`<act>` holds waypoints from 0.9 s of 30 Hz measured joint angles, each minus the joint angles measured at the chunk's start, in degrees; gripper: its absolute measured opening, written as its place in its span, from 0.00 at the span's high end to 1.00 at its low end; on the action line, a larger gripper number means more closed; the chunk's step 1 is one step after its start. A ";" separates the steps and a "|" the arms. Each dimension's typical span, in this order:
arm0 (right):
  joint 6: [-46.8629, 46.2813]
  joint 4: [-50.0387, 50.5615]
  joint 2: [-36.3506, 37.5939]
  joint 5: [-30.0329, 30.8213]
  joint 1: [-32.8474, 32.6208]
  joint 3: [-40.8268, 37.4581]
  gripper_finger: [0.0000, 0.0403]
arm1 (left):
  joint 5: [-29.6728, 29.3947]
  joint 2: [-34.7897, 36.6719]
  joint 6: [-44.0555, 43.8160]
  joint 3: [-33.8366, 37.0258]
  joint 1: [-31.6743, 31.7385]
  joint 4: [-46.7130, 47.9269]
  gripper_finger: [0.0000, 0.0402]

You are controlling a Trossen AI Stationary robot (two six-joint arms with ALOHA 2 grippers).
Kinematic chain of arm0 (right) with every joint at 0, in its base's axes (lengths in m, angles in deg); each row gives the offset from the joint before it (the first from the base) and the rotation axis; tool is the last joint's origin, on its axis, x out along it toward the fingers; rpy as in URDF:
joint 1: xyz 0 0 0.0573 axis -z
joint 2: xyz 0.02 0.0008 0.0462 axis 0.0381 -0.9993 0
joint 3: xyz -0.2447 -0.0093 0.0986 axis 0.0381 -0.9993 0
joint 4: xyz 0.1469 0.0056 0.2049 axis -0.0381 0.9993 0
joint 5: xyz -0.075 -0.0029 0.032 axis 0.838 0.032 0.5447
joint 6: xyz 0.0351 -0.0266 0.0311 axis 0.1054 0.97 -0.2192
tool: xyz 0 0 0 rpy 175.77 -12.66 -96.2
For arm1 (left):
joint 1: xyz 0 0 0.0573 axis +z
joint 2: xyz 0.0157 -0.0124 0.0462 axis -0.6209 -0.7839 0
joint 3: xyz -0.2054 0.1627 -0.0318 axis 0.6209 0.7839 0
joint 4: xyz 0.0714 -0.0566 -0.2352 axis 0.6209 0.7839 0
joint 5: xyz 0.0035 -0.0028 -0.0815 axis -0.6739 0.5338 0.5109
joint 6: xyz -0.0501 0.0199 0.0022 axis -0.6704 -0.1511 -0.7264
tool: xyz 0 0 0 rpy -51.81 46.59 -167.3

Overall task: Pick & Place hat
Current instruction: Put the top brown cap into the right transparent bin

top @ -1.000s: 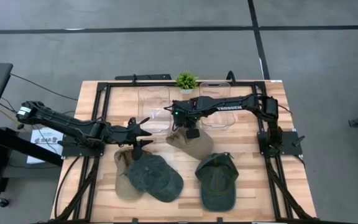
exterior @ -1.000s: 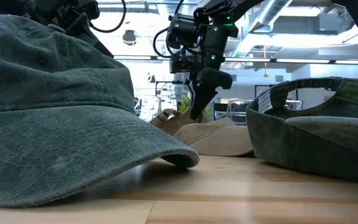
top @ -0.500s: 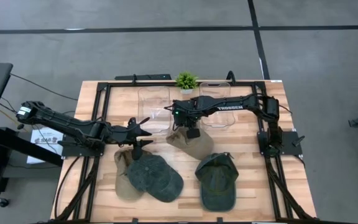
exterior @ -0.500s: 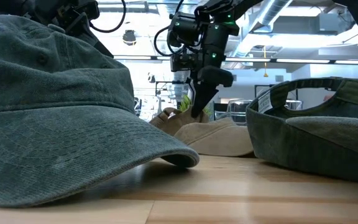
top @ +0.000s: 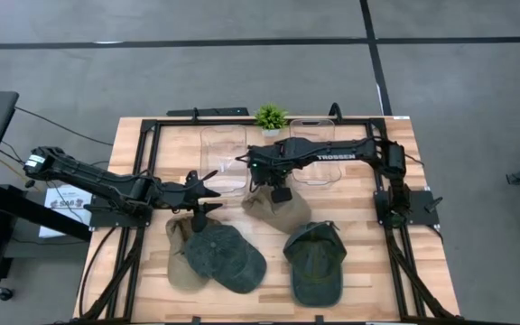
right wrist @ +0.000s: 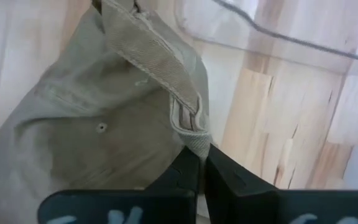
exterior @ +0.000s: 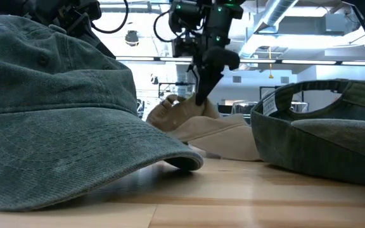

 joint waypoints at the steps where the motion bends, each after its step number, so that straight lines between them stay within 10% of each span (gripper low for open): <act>1: 0.00 0.76 0.00 0.00 -0.23 0.64 1.00 | 0.00 0.00 0.00 0.00 0.00 0.00 0.61; 27: -2.61 18.13 -0.10 0.08 -3.67 15.53 1.00 | 0.00 0.00 0.00 0.00 0.00 -0.02 0.61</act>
